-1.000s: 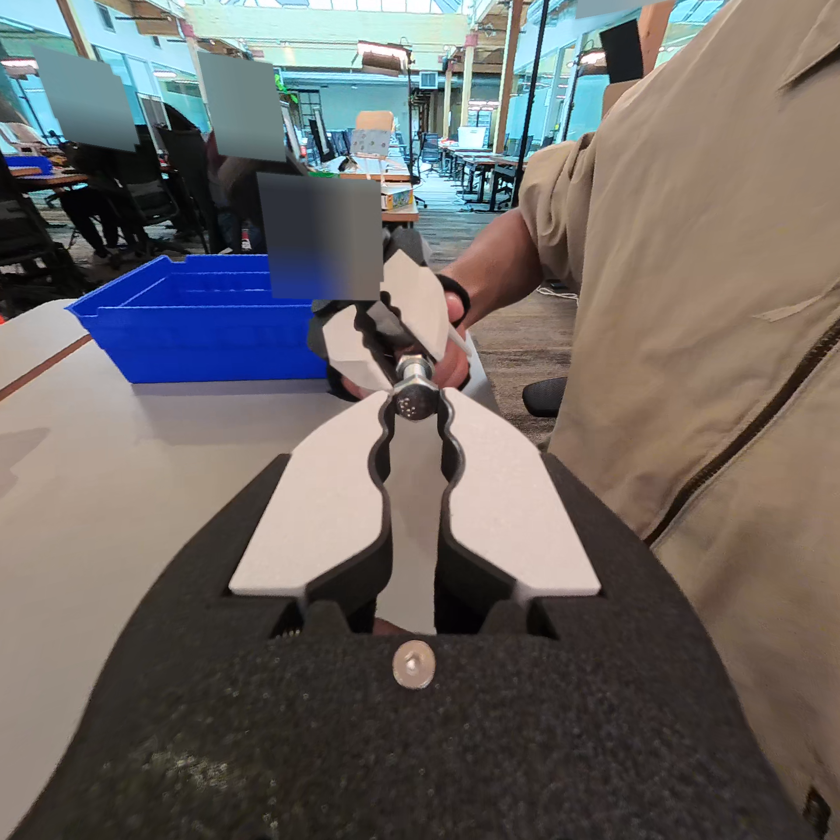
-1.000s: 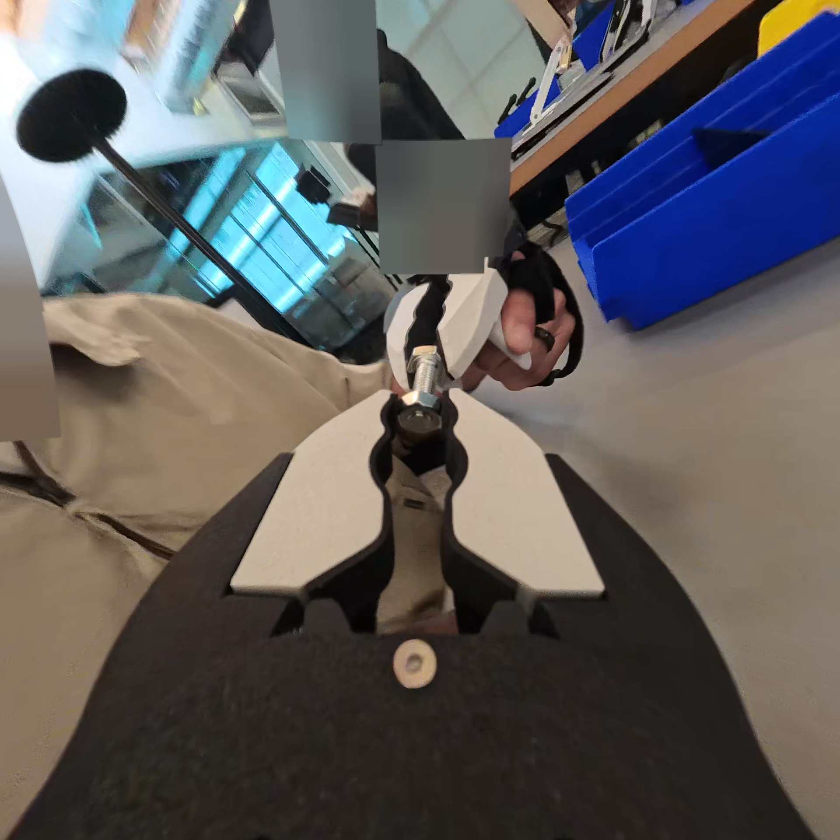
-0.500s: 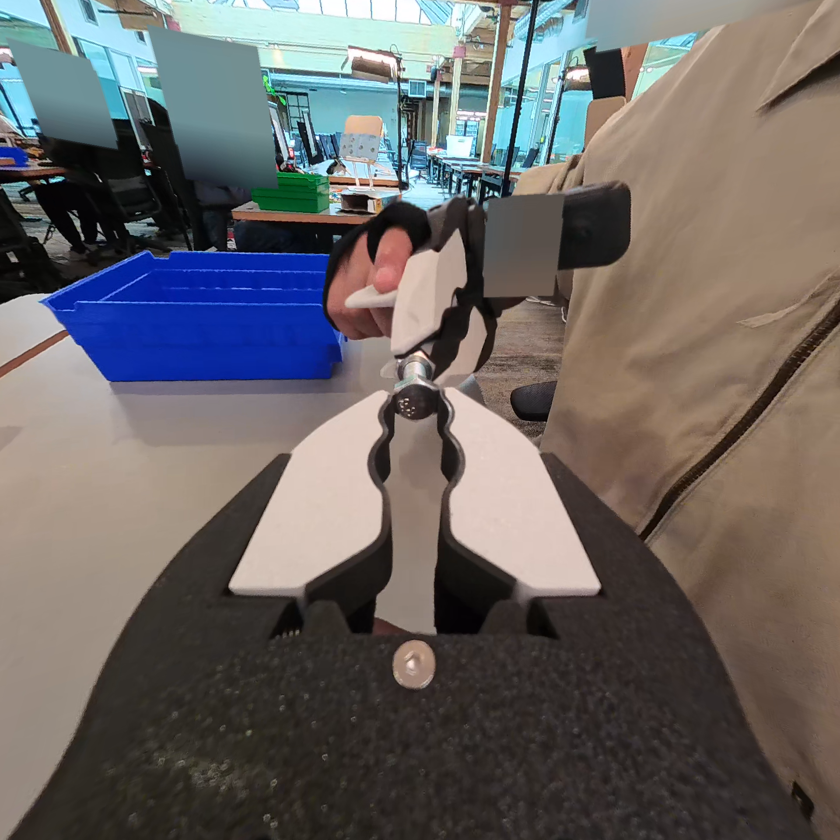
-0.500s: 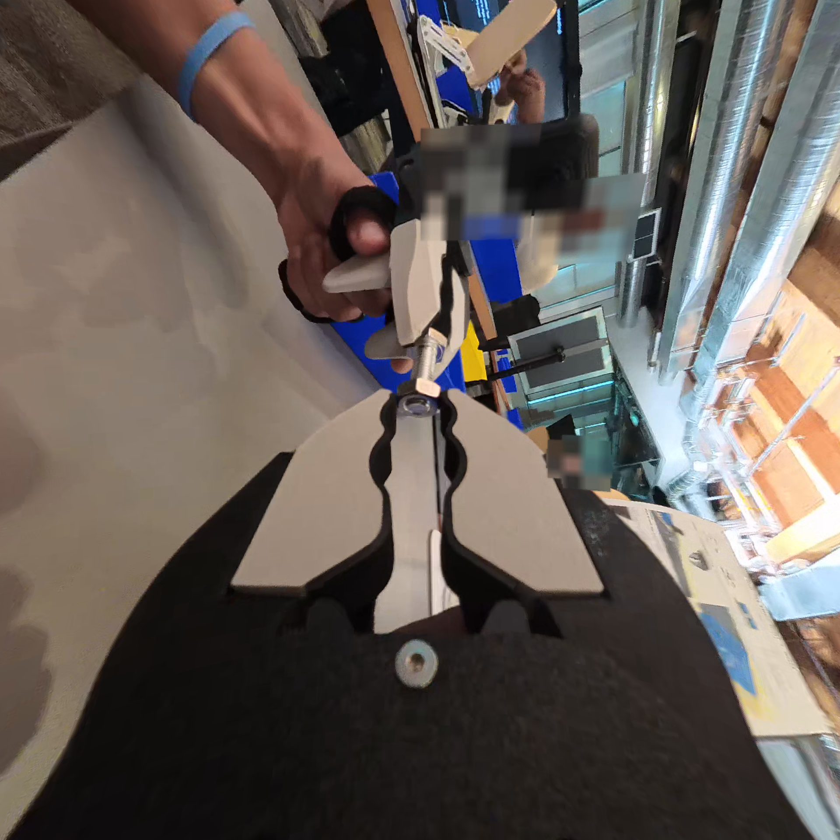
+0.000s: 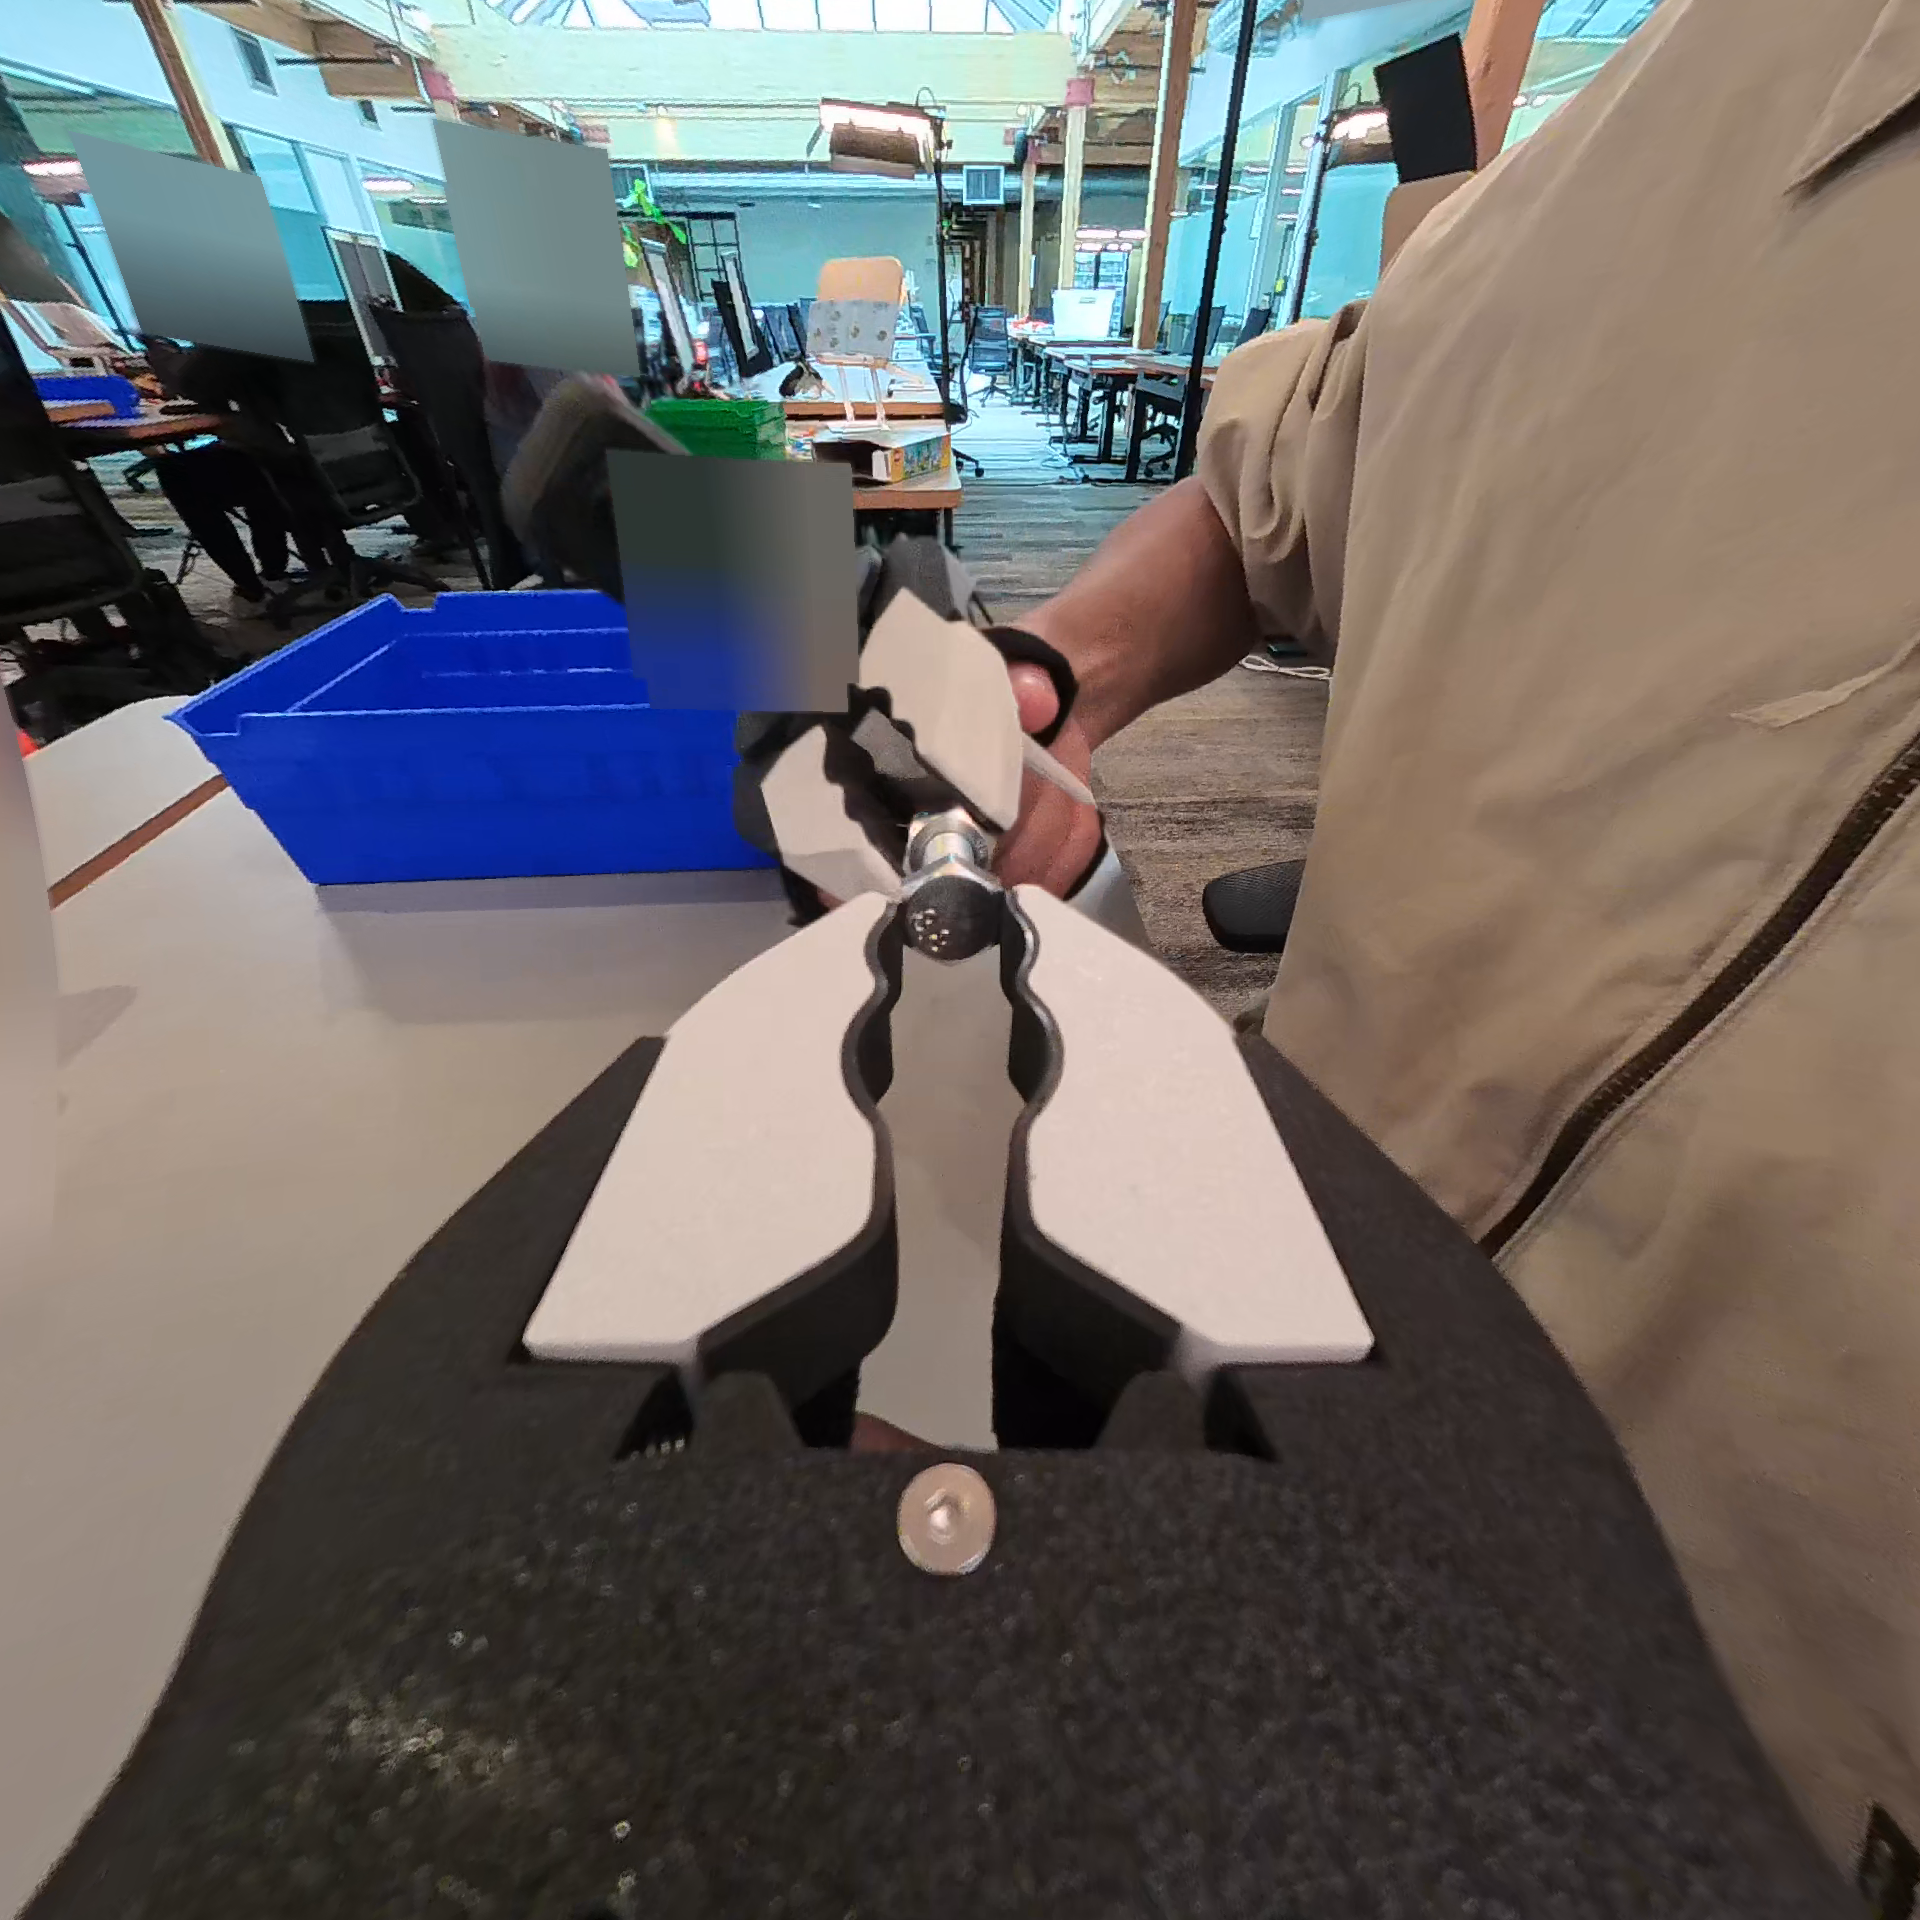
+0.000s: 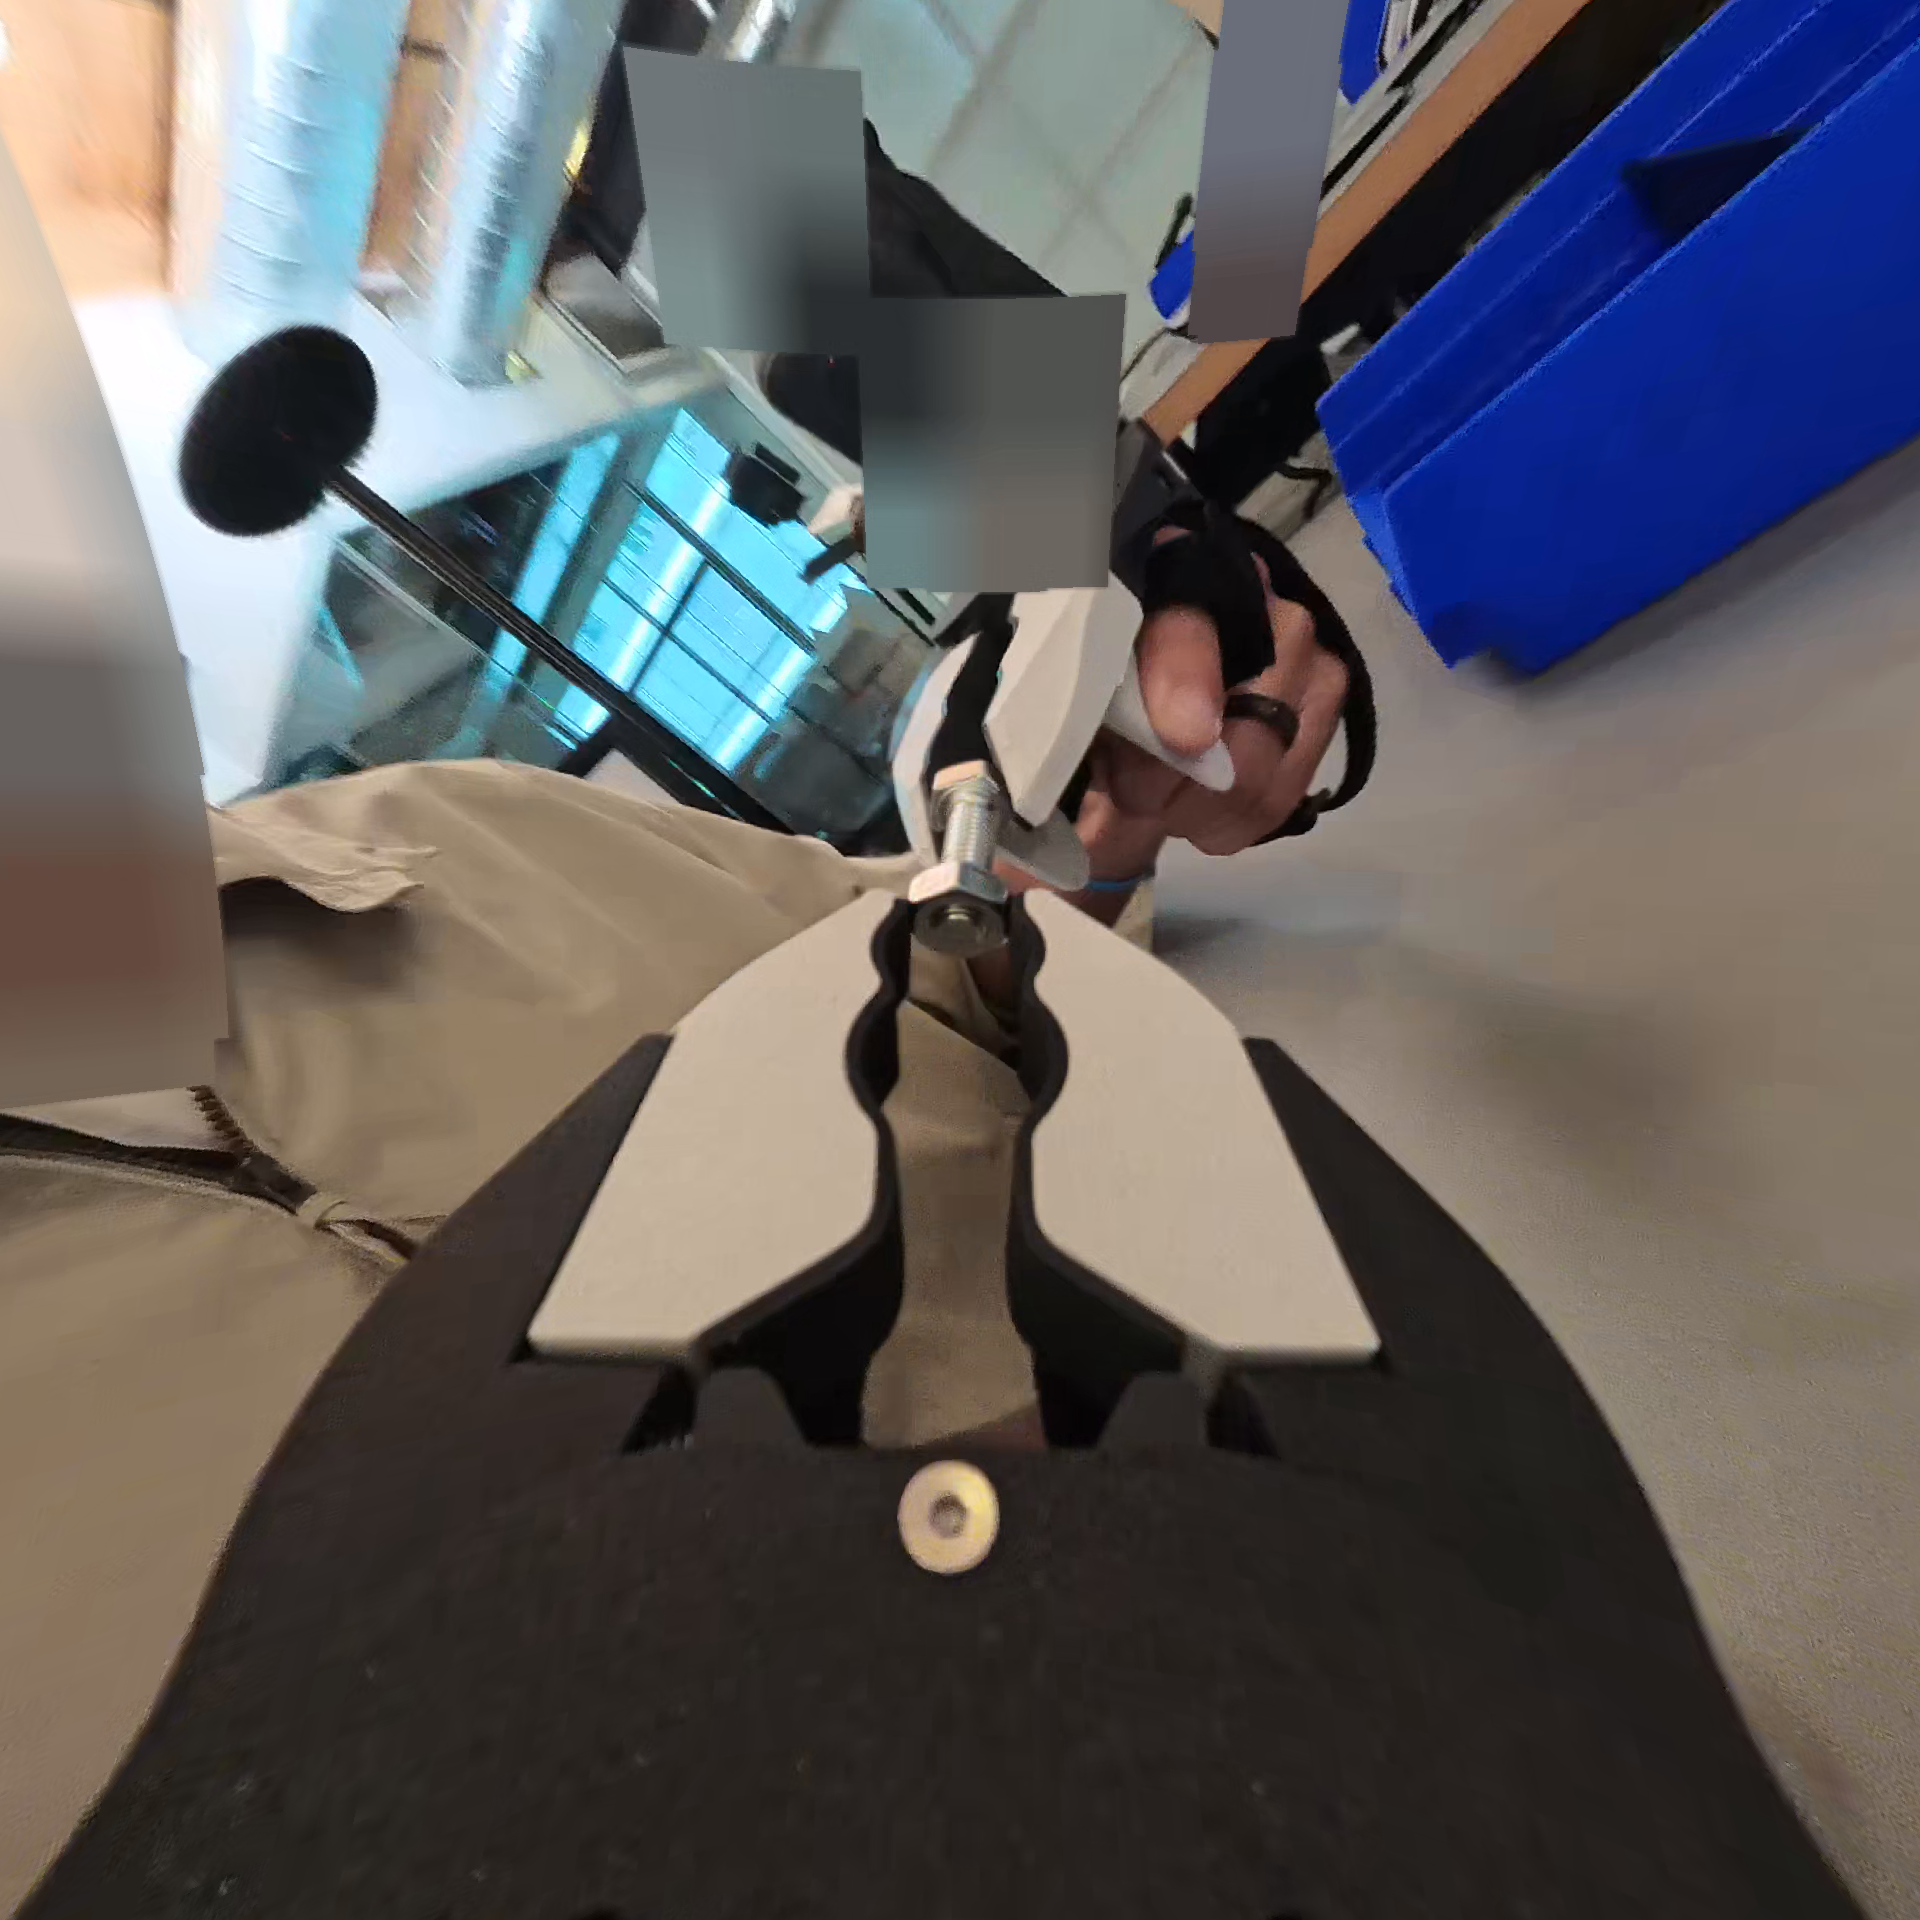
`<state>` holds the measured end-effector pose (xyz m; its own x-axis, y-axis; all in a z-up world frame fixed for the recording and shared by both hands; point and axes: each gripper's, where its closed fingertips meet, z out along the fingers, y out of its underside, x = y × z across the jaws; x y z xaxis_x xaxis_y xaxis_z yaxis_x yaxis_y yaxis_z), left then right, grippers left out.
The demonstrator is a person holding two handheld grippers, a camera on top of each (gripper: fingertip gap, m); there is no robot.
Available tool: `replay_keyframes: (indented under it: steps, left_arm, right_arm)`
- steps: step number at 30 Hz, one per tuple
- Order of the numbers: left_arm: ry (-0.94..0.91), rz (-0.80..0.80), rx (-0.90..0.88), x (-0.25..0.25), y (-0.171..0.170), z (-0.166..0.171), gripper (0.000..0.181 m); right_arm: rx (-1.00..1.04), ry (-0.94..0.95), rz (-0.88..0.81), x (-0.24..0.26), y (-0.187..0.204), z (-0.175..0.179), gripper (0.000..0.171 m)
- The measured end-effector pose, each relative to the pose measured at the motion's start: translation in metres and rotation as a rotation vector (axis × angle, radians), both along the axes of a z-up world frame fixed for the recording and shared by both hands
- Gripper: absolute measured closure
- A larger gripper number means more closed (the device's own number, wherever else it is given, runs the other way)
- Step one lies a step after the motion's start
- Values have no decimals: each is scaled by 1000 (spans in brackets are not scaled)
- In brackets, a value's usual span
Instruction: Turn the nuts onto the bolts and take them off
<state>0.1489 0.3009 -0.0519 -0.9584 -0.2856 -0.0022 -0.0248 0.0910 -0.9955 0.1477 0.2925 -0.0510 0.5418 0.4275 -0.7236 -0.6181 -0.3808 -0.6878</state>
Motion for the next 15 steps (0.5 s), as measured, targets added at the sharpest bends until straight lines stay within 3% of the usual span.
replay_keyframes:
  steps: [1,3,6,8,11,13,15]
  left_arm:
    - [-1,2,-2,0,-1,0,164]
    - [6,1,4,1,-2,-2,164]
    - [22,0,-32,3,2,0,164]
    - [32,-7,-46,3,3,1,164]
    - [42,-13,-47,3,2,0,164]
    - [44,-15,-48,3,1,-1,164]
    - [46,-23,-51,2,1,-1,164]
  right_arm:
    - [16,11,0,0,-1,0,154]
    - [74,-140,-53,1,-2,-3,152]
    - [157,-666,-185,5,-2,-10,129]
    - [222,-1096,-288,11,-1,-9,130]
    - [344,-1594,-365,12,0,1,134]
    - [417,-1818,-344,7,2,0,140]
    - [456,-1925,-345,6,4,0,150]
